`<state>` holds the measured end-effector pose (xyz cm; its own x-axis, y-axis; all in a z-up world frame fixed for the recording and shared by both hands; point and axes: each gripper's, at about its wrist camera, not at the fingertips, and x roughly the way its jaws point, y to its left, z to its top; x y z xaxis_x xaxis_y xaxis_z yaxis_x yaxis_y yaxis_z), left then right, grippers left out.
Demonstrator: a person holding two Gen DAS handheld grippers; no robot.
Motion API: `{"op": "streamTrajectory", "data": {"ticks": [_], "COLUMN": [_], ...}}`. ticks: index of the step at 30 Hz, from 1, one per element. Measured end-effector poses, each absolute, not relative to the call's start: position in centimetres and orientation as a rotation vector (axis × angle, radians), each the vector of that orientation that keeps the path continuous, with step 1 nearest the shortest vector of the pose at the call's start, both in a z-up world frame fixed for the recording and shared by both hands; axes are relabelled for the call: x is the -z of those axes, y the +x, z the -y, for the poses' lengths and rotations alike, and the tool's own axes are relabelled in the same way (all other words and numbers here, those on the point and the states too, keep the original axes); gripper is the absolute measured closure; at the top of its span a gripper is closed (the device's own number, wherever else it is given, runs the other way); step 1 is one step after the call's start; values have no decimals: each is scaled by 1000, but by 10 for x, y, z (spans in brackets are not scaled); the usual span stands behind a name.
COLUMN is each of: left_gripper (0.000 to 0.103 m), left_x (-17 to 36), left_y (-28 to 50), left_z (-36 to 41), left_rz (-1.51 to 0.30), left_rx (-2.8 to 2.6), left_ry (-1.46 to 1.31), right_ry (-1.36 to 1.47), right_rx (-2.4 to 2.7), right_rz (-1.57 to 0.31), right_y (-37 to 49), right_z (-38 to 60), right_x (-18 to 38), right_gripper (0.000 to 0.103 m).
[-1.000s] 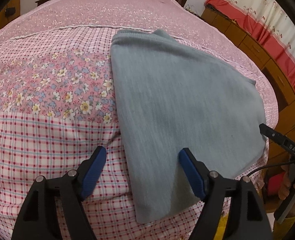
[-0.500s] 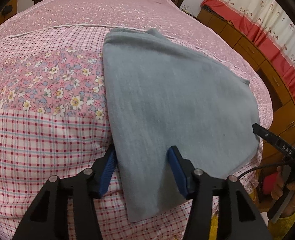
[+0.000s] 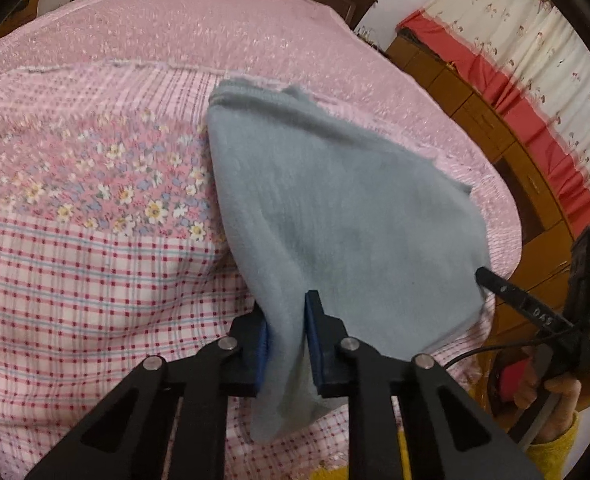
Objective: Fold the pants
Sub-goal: 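Lift the pants end with the left gripper and fold it over the waistband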
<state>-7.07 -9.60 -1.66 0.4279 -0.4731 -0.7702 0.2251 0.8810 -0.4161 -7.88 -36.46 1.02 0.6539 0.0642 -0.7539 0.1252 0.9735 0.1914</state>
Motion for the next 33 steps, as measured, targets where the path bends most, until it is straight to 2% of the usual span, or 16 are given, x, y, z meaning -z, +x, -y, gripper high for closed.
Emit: {"op": "streamTrajectory", "data": {"ticks": [16, 26, 33], "left_gripper": [90, 90, 90], "left_x": [-61, -97, -99], "left_y": [-89, -91, -87], "left_z": [122, 178, 230], "left_rz": [-858, -806, -804], "left_rx": [570, 673, 740], "left_ry": [-86, 23, 84], "right_ry": [259, 270, 305], "right_rx": [32, 25, 44], "right_rz": [-839, -778, -762], "right_y": [-110, -136, -144], "right_z": [371, 383, 400], "right_x": [-35, -56, -53], "right_gripper": [60, 60, 60]}}
